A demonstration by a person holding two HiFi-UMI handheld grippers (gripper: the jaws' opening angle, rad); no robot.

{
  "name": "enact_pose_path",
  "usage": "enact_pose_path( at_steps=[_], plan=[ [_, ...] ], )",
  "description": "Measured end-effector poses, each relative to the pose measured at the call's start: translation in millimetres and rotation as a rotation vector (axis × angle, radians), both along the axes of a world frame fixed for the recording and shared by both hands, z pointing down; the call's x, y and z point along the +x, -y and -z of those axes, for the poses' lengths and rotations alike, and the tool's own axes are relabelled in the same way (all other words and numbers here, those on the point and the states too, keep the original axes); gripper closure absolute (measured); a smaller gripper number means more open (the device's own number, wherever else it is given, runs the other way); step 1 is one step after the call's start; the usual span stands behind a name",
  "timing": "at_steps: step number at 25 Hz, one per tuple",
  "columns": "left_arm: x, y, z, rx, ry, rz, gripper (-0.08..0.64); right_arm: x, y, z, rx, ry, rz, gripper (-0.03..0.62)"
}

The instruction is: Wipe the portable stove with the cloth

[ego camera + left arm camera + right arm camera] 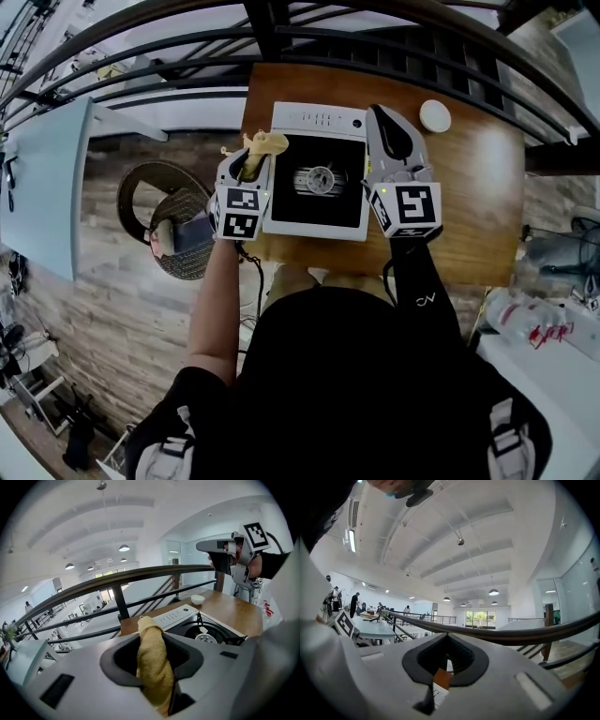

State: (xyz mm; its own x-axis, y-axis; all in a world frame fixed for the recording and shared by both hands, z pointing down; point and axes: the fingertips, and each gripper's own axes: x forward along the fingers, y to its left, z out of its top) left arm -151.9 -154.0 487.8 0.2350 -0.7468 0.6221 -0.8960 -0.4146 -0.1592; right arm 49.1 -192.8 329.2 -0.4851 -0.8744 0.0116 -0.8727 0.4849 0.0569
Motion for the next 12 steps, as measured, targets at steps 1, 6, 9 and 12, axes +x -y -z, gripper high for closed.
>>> enact_pose_path(
  at_steps=[1,6,9,12],
  plan=[
    [6,1,6,0.012,-0.008,-0.005,0.433,3,0,0,0.001,0.000,-0.006,0.591],
    [79,2,33,0.091,-0.093,-0.169,0.433,29,-3,-4,-0.003,0.002,-0.065,0.591],
    [136,-4,37,0.102,-0.130,-0.305,0.433,47,-8,-4,0.001,-0.001,-0.100,0.591],
    [187,-19,32,0.084,-0.144,-0.426,0.433,63,-13,-5,-0.001,0.002,-0.132,0.591]
  ],
)
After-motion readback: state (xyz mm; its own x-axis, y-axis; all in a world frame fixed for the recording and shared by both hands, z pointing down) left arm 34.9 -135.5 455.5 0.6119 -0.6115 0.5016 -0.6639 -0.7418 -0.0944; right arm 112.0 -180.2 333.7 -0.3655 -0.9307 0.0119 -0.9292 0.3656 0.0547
